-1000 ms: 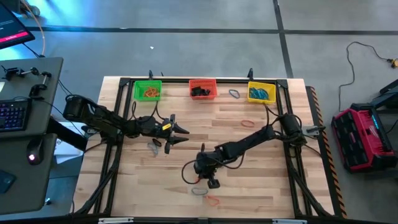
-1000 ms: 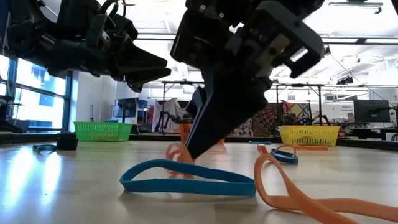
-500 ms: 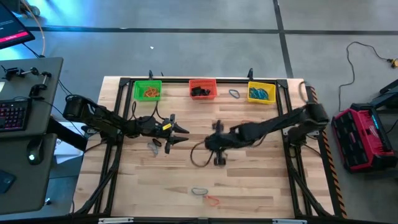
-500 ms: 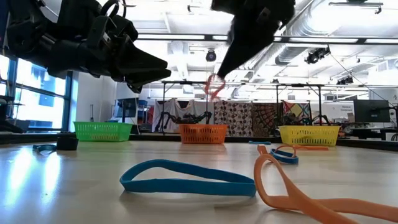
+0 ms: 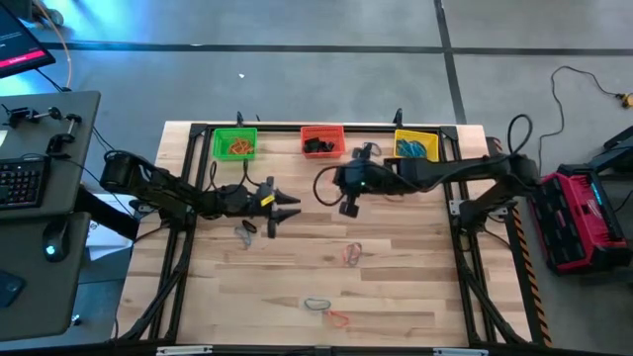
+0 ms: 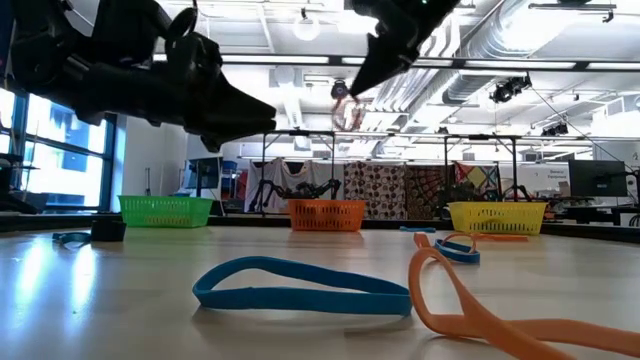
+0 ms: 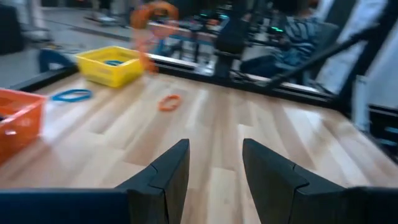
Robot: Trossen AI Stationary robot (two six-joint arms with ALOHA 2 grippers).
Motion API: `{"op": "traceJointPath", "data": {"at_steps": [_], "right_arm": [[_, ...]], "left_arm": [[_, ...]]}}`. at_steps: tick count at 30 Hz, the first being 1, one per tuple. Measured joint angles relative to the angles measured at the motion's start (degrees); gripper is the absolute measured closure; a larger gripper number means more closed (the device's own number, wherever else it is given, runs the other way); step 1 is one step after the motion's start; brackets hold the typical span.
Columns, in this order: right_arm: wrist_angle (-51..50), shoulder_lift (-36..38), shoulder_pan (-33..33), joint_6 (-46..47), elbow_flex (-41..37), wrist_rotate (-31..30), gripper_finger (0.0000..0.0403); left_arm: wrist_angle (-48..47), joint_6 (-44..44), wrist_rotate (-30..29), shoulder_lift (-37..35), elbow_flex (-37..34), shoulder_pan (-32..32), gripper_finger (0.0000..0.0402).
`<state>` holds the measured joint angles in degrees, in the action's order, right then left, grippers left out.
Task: Sort rubber bands into baskets
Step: Put the orange rubber band into the green bin
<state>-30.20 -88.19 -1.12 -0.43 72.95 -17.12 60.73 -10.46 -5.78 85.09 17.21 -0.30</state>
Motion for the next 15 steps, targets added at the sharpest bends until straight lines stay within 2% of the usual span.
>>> {"op": "traceJointPath", "data": {"at_steps": [4,7,12,15], "right_arm": [[3.57,-1.62,0.0,-1.59,-0.02,2.83,0.0403],[5.36,-2.1,0.02,-1.79,-0.02,4.35,0.0403],[6.78,-2.35,0.03,-2.21,-0.04,6.16,0.0403],[6.95,-2.35,0.37,-2.63,-0.02,6.42,0.0403]], "left_arm": [[-0.02,0.04,-4.09,0.01,0.78,0.0,0.0259],[-1.32,1.86,-4.93,0.01,2.91,0.0,0.0256],[-11.77,4.81,-7.06,0.01,8.91,-0.02,0.0235],[-14.99,5.11,-8.53,0.01,11.77,0.01,0.0216]]}}
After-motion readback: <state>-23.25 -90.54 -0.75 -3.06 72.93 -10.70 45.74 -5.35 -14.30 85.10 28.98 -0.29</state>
